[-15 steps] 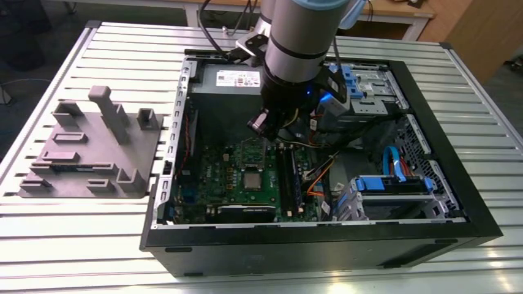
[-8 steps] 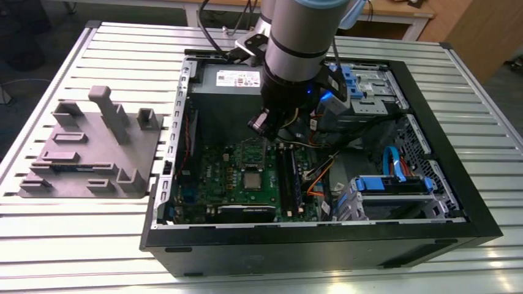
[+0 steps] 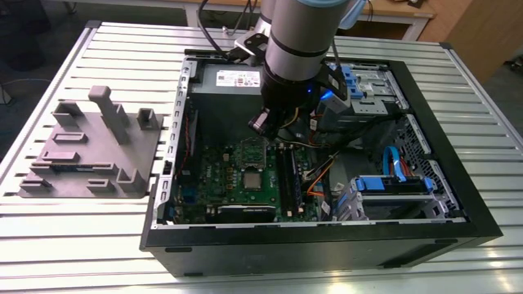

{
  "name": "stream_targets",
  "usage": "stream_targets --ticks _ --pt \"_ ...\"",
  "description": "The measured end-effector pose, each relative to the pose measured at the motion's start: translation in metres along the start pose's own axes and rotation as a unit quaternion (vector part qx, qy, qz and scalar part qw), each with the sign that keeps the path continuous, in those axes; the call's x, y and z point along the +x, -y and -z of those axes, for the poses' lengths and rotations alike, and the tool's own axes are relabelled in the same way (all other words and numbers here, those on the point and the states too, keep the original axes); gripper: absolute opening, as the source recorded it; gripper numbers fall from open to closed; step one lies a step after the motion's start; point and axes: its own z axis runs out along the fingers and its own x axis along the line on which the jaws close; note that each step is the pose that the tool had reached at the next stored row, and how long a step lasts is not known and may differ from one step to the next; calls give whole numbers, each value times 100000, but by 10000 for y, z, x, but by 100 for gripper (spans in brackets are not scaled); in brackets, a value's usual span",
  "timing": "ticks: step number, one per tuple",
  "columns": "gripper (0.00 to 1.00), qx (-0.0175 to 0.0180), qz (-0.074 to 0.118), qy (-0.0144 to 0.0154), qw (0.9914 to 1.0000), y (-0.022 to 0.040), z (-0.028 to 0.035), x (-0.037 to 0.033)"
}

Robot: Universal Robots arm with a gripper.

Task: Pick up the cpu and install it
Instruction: 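Close the cpu cover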

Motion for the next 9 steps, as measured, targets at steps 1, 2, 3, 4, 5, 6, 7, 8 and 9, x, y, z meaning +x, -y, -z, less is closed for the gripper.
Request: stream_targets --ticks 1,2,3,4,5,6,7,8,9 --pt "10 1 74 -16 100000 2 1 2" --pt "10 -2 141 -17 100000 3 0 4" --pt "10 1 197 -27 100000 5 0 7" --pt "10 13 256 -55 100000 8 1 10" --pt "10 32 302 -76 100000 10 1 13" --pt "10 47 345 -102 99999 13 1 17" --pt "10 62 398 -125 99999 16 2 21" --pt "10 79 458 -154 99999 19 2 25" --pt "10 100 524 -183 99998 22 2 29"
